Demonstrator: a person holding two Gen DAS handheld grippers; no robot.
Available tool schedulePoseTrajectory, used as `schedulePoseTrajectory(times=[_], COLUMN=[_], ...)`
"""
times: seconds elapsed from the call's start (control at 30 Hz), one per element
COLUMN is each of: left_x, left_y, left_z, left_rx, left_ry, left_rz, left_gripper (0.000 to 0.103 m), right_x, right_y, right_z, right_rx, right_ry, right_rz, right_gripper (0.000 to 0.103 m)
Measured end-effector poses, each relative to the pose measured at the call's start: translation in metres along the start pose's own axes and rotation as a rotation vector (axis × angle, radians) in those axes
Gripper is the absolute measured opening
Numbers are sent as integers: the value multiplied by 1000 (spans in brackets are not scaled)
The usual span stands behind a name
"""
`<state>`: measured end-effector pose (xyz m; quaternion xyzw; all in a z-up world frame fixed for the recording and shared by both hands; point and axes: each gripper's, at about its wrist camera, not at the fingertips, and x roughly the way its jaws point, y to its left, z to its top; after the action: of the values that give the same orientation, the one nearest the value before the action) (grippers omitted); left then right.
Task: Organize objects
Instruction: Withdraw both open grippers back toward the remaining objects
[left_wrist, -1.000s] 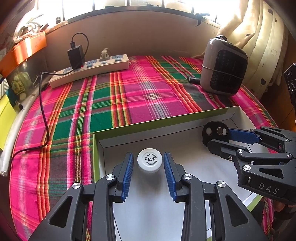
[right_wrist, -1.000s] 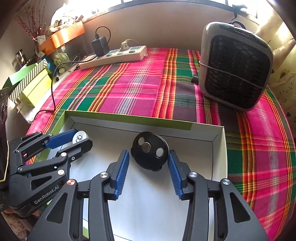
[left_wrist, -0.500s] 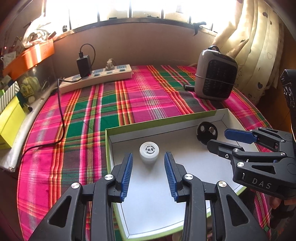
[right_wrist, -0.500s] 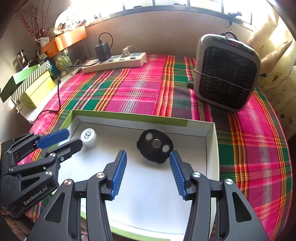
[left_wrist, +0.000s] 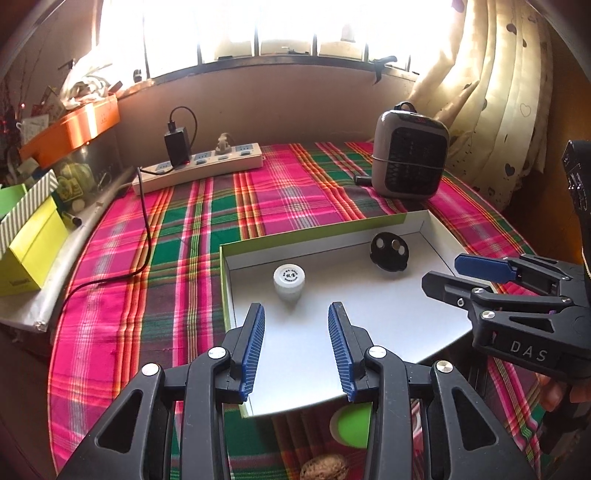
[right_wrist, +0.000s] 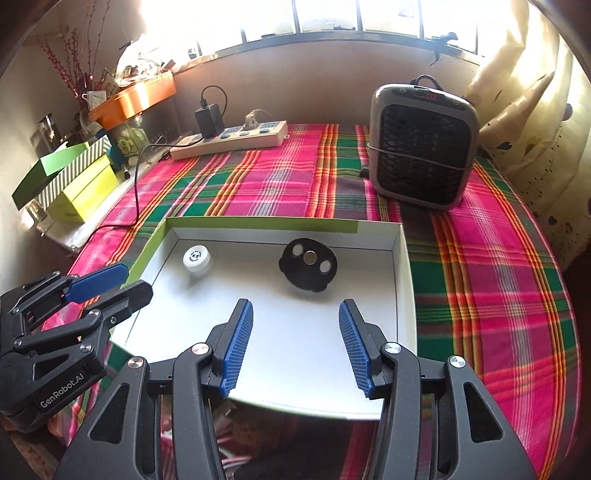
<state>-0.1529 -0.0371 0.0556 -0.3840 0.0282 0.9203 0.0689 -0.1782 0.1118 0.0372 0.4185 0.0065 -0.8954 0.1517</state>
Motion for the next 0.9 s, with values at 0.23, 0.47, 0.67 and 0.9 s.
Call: schedulePoseTrajectory(times=[0.23, 0.47, 0.67, 0.9], left_x=[-14, -27, -37, -42], left_y=[-1, 2, 11, 24], left_z=[-12, -22, -35, -54], left_rx=[-11, -28, -55, -89], left_ry=[-7, -23, -27, -14], left_rz=[-12, -18, -8, -18], left_gripper=[34, 35, 35, 35], right_x=[-17, -31, -42, -48], right_y=[3, 5, 4, -2], right_z=[-14, -27, -43, -59], right_rx=[12, 33, 28, 62], right_ry=[-26, -51, -58, -46], right_rz=[-5, -14, -38, -50], right_gripper=[50, 50, 50, 50])
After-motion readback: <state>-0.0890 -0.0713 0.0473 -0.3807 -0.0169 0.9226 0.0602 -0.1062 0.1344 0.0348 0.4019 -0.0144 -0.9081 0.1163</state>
